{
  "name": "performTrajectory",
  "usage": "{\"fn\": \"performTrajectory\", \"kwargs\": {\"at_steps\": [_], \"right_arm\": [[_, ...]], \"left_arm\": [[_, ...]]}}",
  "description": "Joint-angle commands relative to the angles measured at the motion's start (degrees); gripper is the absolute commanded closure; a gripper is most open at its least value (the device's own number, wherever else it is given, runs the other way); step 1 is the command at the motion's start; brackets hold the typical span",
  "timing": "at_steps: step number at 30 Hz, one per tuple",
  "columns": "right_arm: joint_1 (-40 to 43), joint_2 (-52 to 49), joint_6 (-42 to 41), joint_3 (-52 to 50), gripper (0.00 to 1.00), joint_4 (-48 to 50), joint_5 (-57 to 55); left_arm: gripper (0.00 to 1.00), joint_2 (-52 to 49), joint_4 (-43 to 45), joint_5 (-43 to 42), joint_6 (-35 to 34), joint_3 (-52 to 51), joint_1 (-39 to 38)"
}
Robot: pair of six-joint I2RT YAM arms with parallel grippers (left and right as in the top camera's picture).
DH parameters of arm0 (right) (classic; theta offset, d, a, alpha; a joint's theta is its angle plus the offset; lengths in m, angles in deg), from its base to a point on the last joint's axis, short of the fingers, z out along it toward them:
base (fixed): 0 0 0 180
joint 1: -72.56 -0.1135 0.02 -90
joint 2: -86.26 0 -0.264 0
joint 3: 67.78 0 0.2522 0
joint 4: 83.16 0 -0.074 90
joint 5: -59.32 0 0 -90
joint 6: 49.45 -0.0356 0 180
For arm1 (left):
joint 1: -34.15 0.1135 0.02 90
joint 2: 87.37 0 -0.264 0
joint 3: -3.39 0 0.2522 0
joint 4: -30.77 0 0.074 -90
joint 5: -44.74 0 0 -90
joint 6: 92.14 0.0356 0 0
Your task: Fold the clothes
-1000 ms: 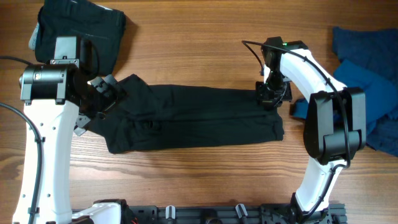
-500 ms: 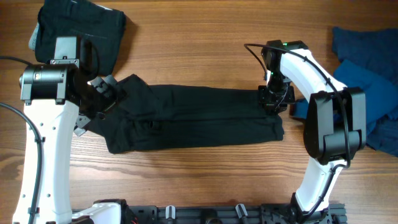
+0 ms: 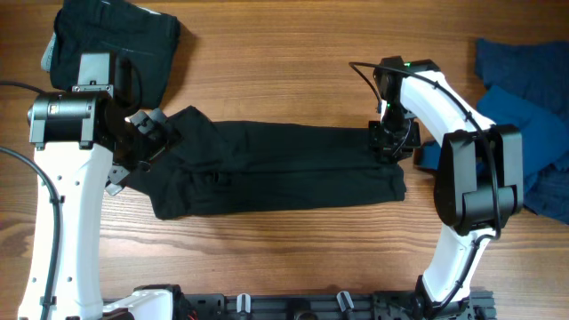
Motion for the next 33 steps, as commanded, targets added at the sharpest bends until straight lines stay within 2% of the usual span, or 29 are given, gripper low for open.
{"fn": "performTrajectory", "kwargs": {"at_steps": [1,6,11,14,15,16,17,19,23,26,30,33], "right_arm": [[1.3,-0.9,-1.3,-3.2,0.81,1.3,-1.6],[1.9,0.7,-3.0,-2.4,0.83,1.6,-1.5],[1.9,4.5,-2.8,-0.2,0.75,0.9,-1.4],[1.9,7.5,-2.8,1.6,0.61,-0.5,-1.4],[1.9,9.0,-2.8,2.1,0.53,-1.2,-1.4],[1.9,10.1,-2.8,2.3,0.4,-1.4,-1.4],[2.0,11.4,-2.7,2.4,0.18,-1.7,-1.6],[2.5,14.0,-1.2,2.4,0.03,-2.4,-1.4],[5.3,16.9,2.5,2.4,0.01,-4.6,1.1],[8.0,16.9,7.8,1.9,0.0,-5.5,8.4],[11.0,16.9,14.0,-2.3,0.0,-3.3,18.4],[11.2,16.9,14.3,-5.3,0.01,-1.2,20.2]], "left_arm": [[0.0,0.0,0.0,-0.2,1.0,-0.3,0.4],[0.0,0.0,0.0,0.0,1.0,-0.3,0.4],[0.0,0.0,0.0,0.0,1.0,-0.3,0.4],[0.0,0.0,0.0,0.0,1.0,-0.3,0.4],[0.0,0.0,0.0,0.0,1.0,-0.3,0.4],[0.0,0.0,-0.1,0.0,1.0,-0.3,0.4],[0.0,0.0,-0.1,0.0,1.5,-0.3,0.4],[0.0,0.0,-0.2,0.0,3.1,-0.3,0.4],[0.0,0.0,-0.7,0.0,4.0,-0.3,0.4],[0.0,0.0,-0.7,0.0,4.0,-0.3,0.4],[0.0,0.0,-0.7,0.0,4.0,-0.3,0.4],[0.0,0.0,-0.7,-0.1,3.9,-0.3,0.4]]}}
